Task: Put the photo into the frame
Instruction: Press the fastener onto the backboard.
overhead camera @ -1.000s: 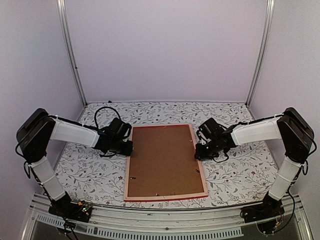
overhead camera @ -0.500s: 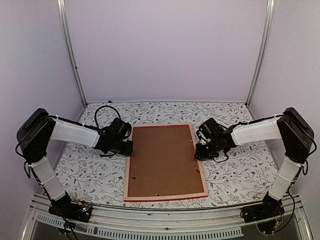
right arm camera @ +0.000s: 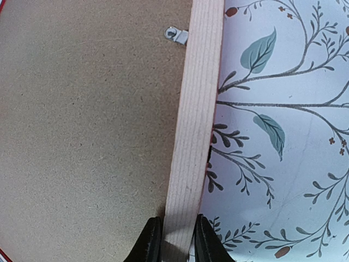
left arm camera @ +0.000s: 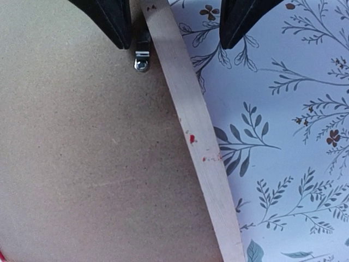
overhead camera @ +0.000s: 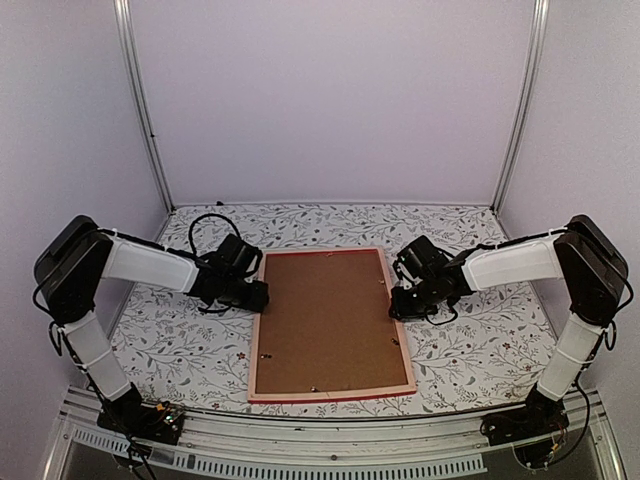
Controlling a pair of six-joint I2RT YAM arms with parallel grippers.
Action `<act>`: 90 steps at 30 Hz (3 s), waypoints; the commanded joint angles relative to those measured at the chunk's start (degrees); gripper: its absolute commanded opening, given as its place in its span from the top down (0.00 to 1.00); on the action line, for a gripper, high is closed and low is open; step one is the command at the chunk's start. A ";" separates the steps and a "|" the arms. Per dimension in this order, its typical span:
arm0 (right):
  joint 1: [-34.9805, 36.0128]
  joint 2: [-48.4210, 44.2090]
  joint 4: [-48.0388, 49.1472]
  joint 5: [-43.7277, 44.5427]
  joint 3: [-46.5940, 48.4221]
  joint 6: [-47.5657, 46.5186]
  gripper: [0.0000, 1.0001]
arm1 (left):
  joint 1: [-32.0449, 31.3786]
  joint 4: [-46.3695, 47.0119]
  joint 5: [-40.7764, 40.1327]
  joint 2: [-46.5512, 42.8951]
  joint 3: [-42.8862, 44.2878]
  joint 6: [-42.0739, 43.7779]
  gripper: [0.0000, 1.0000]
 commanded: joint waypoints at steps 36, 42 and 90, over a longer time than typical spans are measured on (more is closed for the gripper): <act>0.02 1.11 -1.64 -1.64 -2.23 -0.79 0.80 | 1.56 3.39 5.83 -1.95 -3.61 -1.61 0.42; 0.03 0.64 -1.59 -1.46 -2.44 -0.98 0.80 | 1.46 1.95 3.73 0.23 -2.43 -0.76 0.45; 12.24 -8.66 11.05 -2.50 -10.40 18.06 0.57 | 3.23 5.09 21.21 6.05 2.97 -0.10 0.64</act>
